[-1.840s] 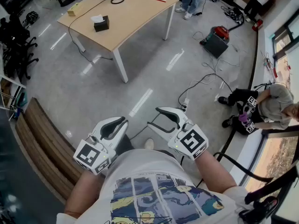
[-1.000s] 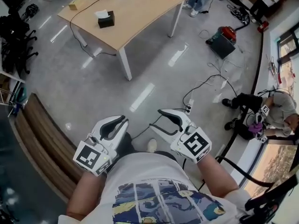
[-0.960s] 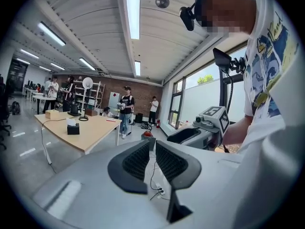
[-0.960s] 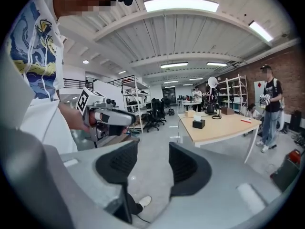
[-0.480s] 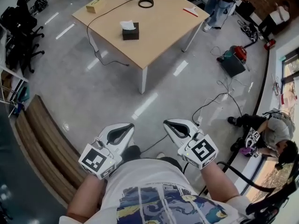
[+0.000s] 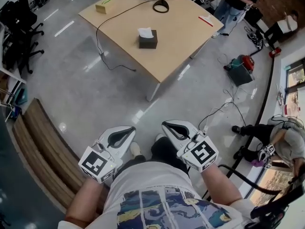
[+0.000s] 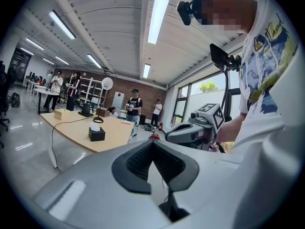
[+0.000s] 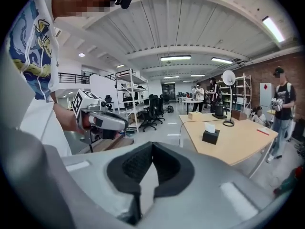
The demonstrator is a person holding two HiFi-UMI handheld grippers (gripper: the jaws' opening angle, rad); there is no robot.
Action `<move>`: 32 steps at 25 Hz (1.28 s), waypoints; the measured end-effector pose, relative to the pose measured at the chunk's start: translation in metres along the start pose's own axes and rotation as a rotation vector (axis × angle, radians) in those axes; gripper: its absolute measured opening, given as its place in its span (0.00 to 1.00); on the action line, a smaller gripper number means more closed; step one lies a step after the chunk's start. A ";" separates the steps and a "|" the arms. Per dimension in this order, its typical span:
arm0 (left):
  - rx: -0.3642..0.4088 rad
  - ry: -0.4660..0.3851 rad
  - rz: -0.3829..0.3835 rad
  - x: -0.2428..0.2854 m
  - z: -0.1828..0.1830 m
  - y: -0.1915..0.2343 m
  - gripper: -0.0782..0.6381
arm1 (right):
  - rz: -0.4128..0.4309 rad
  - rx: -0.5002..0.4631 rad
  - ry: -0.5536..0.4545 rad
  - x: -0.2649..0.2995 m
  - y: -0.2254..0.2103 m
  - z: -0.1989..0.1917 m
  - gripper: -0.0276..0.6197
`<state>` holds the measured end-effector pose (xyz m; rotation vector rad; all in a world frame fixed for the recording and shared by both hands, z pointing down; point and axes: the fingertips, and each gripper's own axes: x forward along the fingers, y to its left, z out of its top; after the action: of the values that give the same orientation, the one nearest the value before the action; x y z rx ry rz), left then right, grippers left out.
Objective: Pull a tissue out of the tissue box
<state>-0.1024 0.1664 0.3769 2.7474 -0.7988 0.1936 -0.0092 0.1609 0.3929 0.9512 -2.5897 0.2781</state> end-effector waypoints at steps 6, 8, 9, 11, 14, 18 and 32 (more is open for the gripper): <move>-0.017 -0.004 0.028 0.024 0.011 0.047 0.11 | 0.051 -0.006 -0.009 0.046 -0.039 0.011 0.05; -0.016 -0.001 0.045 0.039 0.014 0.069 0.11 | 0.066 -0.018 -0.018 0.063 -0.061 0.017 0.05; -0.018 0.000 0.054 0.048 0.017 0.080 0.11 | 0.072 -0.026 -0.024 0.072 -0.074 0.022 0.05; -0.022 0.002 0.077 0.069 0.030 0.102 0.11 | 0.093 -0.036 -0.033 0.088 -0.104 0.032 0.05; -0.017 0.008 0.113 0.101 0.053 0.132 0.11 | 0.120 -0.040 -0.029 0.111 -0.150 0.047 0.05; -0.016 0.014 0.145 0.149 0.076 0.167 0.11 | 0.183 -0.065 -0.021 0.142 -0.208 0.062 0.10; -0.064 0.031 0.195 0.217 0.098 0.242 0.12 | 0.215 -0.242 0.118 0.265 -0.364 0.048 0.30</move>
<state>-0.0467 -0.1689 0.3809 2.5996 -1.0460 0.2439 0.0292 -0.2824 0.4767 0.5576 -2.5448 0.0694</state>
